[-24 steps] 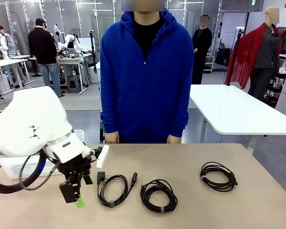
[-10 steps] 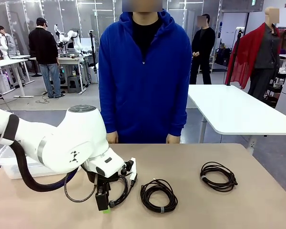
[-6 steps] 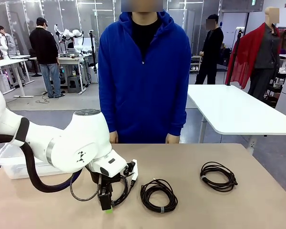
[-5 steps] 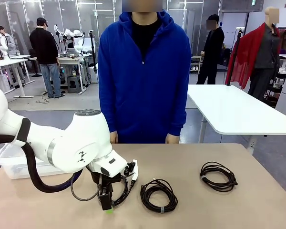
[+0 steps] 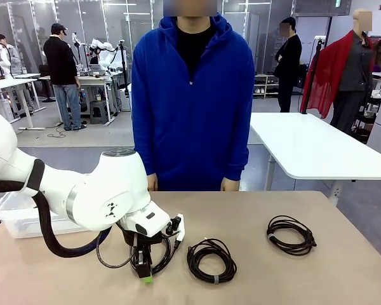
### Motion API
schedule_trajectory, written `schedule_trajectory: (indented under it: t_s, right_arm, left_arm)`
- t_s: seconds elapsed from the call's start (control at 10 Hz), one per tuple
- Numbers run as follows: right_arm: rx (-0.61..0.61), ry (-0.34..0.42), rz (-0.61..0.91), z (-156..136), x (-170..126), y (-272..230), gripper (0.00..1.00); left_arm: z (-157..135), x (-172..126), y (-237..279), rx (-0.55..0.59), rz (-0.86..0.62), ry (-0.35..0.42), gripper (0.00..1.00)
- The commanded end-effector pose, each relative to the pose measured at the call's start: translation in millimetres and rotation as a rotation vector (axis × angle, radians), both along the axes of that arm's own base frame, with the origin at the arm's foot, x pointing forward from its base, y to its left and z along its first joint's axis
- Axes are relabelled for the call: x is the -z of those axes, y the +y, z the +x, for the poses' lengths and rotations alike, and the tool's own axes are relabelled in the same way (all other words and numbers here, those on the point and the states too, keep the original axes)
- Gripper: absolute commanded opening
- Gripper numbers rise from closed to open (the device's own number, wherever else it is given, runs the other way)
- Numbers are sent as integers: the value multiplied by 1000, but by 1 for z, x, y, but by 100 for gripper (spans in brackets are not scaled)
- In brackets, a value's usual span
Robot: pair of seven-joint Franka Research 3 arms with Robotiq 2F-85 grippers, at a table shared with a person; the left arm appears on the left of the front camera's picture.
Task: Organize and store the cables.
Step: Place the Power Cable into the Organizing box.
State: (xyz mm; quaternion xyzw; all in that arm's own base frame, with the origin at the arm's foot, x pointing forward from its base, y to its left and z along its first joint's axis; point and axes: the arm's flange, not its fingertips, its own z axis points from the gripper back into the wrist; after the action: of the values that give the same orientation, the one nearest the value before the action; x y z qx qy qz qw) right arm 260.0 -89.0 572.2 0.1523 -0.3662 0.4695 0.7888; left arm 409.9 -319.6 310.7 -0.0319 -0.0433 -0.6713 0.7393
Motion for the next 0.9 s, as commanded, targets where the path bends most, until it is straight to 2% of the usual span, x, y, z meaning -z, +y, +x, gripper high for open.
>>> schedule_trajectory:
  t_s: [0.0,0.1,0.3,0.4,0.5,0.7,0.8]
  right_arm:
    - [-1,-3,-2,-1,0,0,100]
    - [-1,-3,-2,-1,0,0,100]
    - [-1,-3,-2,-1,0,0,100]
    - [-1,-3,-2,-1,0,0,100]
    - [-1,-3,-2,-1,0,0,100]
    - [-1,-3,-2,-1,0,0,100]
    - [-1,-3,-2,-1,0,0,100]
  left_arm:
    - [1,2,-2,1,8,-17,0]
    - [0,1,-2,0,12,-15,3]
    - [-1,-1,-2,-5,17,-10,0]
    - [-4,-8,-4,35,-33,0,0]
    - [-7,-18,-6,70,-55,8,0]
    - [-18,-54,-5,51,34,-19,0]
    - [-26,-77,-1,61,29,-59,0]
